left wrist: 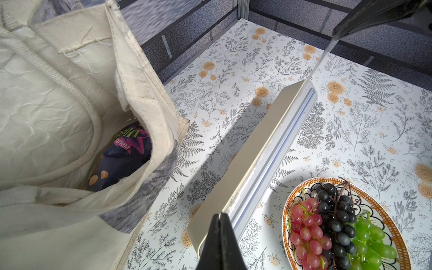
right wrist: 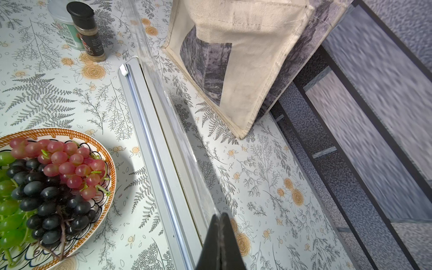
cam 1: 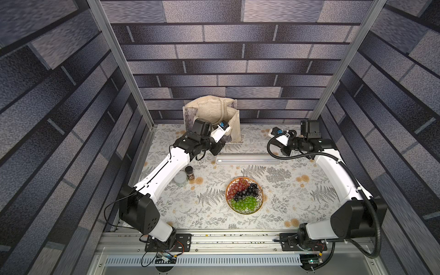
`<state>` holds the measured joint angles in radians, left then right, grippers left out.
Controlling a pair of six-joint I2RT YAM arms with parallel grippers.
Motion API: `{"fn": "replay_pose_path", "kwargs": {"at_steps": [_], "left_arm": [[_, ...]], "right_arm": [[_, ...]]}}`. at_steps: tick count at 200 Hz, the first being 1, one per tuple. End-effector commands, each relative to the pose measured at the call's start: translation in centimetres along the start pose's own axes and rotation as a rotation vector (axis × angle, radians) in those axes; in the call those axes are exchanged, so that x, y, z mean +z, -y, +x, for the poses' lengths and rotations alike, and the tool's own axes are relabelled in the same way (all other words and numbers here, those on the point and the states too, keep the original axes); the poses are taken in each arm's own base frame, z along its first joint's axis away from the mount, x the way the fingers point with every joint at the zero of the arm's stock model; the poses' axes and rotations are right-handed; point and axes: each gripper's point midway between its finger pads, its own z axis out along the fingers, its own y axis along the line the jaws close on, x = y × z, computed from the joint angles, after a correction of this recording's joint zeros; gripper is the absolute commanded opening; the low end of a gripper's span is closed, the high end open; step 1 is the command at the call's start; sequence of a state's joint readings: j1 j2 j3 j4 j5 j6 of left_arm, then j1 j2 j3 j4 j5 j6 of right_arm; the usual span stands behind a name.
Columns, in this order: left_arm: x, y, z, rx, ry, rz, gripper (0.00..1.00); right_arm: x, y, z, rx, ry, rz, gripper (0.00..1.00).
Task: Wrap the plate with plastic wrap
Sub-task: Pull the plastic wrap from the plastic wrap cutting box.
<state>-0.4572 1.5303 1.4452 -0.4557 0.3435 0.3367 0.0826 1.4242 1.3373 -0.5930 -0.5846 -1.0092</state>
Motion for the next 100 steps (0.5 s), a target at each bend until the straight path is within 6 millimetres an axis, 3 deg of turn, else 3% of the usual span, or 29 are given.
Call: {"fn": "replay_pose_path", "kwargs": {"at_steps": [1, 100], "left_arm": [[-3.4, -1.0, -4.6, 0.039, 0.128, -0.078, 0.0], [-5.7, -1.8, -7.4, 0.078, 0.188, -0.128, 0.0]], "right_arm": [[-1.9, 1.6, -2.4, -0.053, 0.057, 0.076, 0.0], [-3.6, 2.9, -5.8, -0.102, 0.129, 0.129, 0.0]]}}
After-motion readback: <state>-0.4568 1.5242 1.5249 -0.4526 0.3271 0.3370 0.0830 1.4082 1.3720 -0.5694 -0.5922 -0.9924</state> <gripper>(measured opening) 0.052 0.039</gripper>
